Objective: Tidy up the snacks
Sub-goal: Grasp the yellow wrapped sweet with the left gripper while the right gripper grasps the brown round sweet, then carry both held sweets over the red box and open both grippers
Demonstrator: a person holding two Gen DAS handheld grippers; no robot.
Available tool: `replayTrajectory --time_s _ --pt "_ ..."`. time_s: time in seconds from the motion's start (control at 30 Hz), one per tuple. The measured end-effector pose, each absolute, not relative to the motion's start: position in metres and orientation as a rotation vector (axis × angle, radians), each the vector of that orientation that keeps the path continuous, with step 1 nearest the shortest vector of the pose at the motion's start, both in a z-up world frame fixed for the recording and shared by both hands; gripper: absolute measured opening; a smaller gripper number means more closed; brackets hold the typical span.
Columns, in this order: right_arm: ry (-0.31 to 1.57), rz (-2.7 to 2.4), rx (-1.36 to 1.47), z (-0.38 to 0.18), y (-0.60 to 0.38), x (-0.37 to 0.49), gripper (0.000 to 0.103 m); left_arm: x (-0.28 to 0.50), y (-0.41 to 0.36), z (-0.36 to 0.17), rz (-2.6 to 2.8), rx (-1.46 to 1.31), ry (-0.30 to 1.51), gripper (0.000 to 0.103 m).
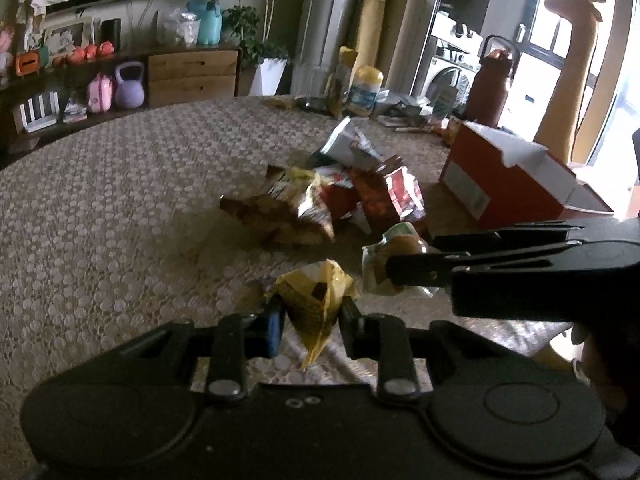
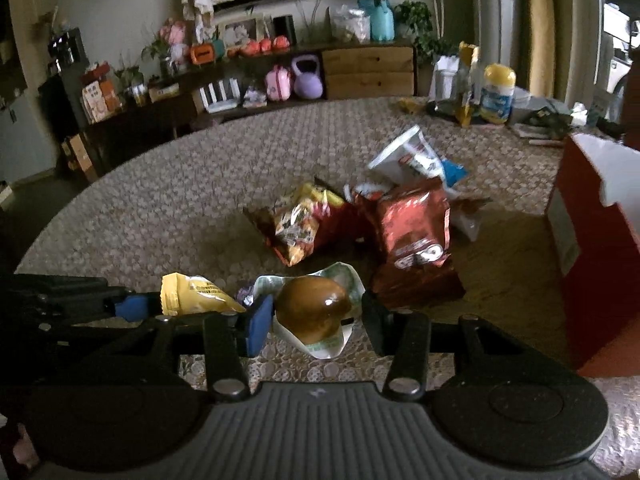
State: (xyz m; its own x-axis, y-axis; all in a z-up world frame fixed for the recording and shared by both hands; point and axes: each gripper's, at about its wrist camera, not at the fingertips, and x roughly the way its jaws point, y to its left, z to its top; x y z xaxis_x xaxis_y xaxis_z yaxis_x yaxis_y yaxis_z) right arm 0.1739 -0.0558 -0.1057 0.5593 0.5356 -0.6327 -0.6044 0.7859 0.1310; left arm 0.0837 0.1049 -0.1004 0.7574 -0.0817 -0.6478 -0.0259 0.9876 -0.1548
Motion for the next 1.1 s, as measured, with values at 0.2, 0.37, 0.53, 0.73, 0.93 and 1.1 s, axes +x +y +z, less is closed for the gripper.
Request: replayTrajectory --time_s 0.2,0.37,0.53,0.73,0.93,1.1 --pt "0.673 0.663 -0.071 -0.083 -0.078 0.163 0.047 0.082 0.095 -0.080 -0.049 -0.165 0.685 0.026" --pt "0.638 0.646 -0.057 -0.065 -0.095 0.155 0.047 0.084 0.082 -0.062 -0.074 -0.153 0.659 0.026" --pt "0.603 0.629 -0.049 -0.048 -0.113 0.151 0.047 0.091 0.065 -0.042 -0.100 -0.132 0.624 0.026" --pt "0.551 0.583 -0.049 -0.028 -0.141 0.152 0.047 0.105 0.038 -0.019 -0.140 -0.091 0.582 0.026" --pt "0.506 0.525 -0.047 -0.009 -0.172 0.163 0.047 0.123 0.008 -0.001 -0.181 -0.050 0.548 0.026" --pt "0.486 0.469 -0.048 0.000 -0.200 0.175 0.047 0.145 -0.018 0.011 -0.221 -0.033 0.540 0.026"
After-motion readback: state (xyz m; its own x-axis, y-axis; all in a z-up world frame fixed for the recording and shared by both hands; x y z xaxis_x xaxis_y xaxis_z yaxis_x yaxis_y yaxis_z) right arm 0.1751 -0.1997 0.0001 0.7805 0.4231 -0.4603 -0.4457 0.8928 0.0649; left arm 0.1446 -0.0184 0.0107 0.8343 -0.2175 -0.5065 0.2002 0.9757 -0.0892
